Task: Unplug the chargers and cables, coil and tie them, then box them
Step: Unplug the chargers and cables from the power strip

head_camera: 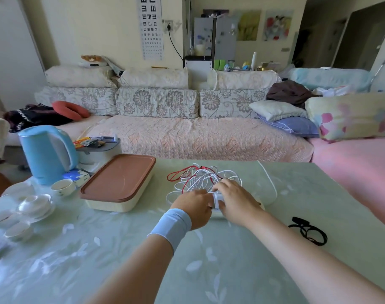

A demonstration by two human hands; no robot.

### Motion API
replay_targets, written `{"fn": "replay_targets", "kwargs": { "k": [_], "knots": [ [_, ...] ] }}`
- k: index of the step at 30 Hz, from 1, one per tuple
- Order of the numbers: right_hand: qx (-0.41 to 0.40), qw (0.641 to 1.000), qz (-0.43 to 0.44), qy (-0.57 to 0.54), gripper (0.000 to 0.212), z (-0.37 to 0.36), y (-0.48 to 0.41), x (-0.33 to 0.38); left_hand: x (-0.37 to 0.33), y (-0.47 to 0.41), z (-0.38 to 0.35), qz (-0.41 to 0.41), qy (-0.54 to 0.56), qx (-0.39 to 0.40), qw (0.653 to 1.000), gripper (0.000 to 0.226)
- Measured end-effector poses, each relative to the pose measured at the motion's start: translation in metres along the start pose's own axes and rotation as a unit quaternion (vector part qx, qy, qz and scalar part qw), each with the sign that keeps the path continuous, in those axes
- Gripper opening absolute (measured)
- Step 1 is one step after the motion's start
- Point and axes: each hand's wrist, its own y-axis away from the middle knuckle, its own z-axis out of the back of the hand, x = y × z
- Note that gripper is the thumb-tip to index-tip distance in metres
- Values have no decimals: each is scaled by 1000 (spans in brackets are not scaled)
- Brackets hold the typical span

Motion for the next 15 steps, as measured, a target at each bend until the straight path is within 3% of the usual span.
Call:
{"fn": "replay_targets", "kwargs": {
  "k": [7, 15],
  "knots": [
    [-6, 988, -32, 149, 40, -27, -15, -17, 34, -32, -45, 81, -27, 70, 994, 48],
    [33, 971, -50, 234, 79, -58, -17, -22, 39, -49, -64, 81, -82, 41, 993, 57]
  ]
}}
